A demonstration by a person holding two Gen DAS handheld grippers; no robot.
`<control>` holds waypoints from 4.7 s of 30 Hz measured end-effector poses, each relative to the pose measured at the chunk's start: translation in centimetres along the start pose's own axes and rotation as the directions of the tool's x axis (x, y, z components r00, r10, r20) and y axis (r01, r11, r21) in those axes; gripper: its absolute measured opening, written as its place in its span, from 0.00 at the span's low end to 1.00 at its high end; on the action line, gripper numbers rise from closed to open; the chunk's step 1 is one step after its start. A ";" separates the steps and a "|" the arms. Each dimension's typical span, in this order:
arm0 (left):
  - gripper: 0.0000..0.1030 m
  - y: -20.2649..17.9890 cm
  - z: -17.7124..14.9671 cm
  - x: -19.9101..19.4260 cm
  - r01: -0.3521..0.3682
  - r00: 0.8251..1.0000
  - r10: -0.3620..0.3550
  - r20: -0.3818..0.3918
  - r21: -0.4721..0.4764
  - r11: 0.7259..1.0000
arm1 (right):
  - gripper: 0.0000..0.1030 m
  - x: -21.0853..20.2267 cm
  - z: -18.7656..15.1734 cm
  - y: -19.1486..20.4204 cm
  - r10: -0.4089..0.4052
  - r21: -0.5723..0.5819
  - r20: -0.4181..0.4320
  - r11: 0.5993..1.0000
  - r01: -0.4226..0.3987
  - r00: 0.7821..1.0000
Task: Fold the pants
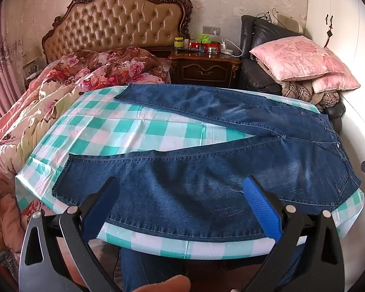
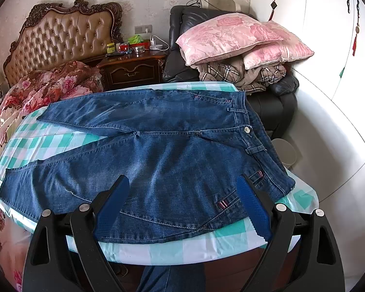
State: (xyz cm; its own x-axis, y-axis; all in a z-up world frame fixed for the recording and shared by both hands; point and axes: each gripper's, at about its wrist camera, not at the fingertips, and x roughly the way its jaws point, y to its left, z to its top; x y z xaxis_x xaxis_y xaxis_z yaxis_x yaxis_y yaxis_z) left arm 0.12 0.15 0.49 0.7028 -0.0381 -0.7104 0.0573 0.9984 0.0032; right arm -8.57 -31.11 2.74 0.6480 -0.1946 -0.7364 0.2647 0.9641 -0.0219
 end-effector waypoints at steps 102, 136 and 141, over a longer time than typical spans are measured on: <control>0.98 4.7 1.1 9.5 0.052 0.978 -0.093 -0.184 -0.215 0.975 | 0.07 38.8 21.6 -20.9 0.098 0.226 -0.272 0.974 -0.036 0.957; 0.37 7.3 16.9 43.5 0.297 0.771 -0.625 -0.124 -0.798 0.524 | 0.05 5.4 5.9 -14.5 0.516 0.122 0.151 0.837 -0.534 0.843; 0.02 8.3 17.0 45.3 0.282 0.766 -0.634 -0.105 -0.832 0.478 | 0.05 6.0 6.7 -15.5 0.514 0.132 0.141 0.837 -0.530 0.846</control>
State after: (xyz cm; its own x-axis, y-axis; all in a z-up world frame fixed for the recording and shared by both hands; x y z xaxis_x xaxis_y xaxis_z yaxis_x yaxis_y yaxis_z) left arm 44.48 5.93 -19.68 0.4281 -0.6576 -0.6200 -0.3639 0.5025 -0.7843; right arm -3.97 -48.46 3.20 0.7851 0.3051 -0.5390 -0.0275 0.8866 0.4618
